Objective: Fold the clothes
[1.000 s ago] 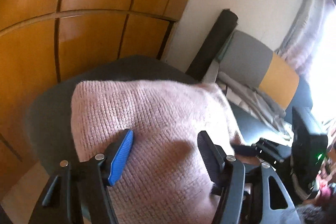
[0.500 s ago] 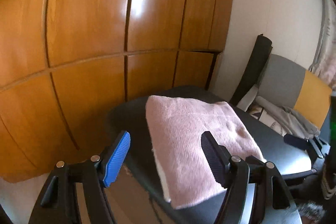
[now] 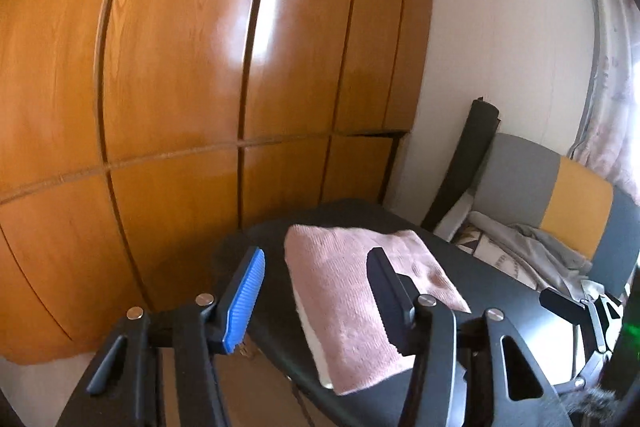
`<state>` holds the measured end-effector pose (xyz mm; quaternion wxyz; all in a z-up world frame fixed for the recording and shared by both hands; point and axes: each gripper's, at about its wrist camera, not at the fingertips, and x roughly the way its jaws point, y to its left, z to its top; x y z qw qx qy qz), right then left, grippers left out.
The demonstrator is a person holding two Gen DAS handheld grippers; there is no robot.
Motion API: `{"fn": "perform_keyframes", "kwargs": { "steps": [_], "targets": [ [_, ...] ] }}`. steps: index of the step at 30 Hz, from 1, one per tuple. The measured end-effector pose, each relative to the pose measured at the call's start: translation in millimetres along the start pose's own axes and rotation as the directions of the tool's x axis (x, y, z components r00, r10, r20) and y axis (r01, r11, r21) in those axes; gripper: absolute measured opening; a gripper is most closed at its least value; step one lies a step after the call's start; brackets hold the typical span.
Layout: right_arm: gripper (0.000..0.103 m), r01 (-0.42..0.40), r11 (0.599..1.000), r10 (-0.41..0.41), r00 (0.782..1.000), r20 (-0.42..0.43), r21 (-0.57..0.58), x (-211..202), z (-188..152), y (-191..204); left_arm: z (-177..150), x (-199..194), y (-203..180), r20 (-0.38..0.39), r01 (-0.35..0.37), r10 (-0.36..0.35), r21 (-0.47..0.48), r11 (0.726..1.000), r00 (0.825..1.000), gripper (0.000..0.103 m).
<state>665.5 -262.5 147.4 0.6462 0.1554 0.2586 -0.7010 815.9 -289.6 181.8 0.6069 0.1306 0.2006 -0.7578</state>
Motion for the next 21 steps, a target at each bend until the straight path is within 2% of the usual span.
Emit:
{"fn": "perform_keyframes", "kwargs": {
  "steps": [6, 13, 16, 21],
  "targets": [
    [0.103, -0.019, 1.000, 0.018, 0.999, -0.047, -0.025, 8.4, -12.7, 2.7, -11.6, 19.9, -3.7, -0.081, 0.033, -0.034, -0.014, 0.999, 0.996, 0.054],
    [0.103, -0.043, 0.999, 0.040, 0.994, -0.103, -0.029, 22.6, -25.4, 2.4, -15.9, 29.6, -8.8, -0.092, -0.012, 0.013, 0.017, 1.000, 0.996, 0.054],
    [0.103, -0.048, 0.999, 0.047, 0.993, -0.111, -0.005, 26.3, -28.3, -2.4, -18.3, 31.1, -9.7, -0.081, -0.027, 0.029, 0.021, 0.999, 0.996, 0.049],
    [0.103, -0.052, 0.999, 0.053, 0.993, -0.108, 0.017, 24.7, -30.0, -8.9, -20.4, 35.4, -13.1, -0.091, -0.040, 0.044, 0.045, 0.998, 0.995, 0.048]
  ]
}}
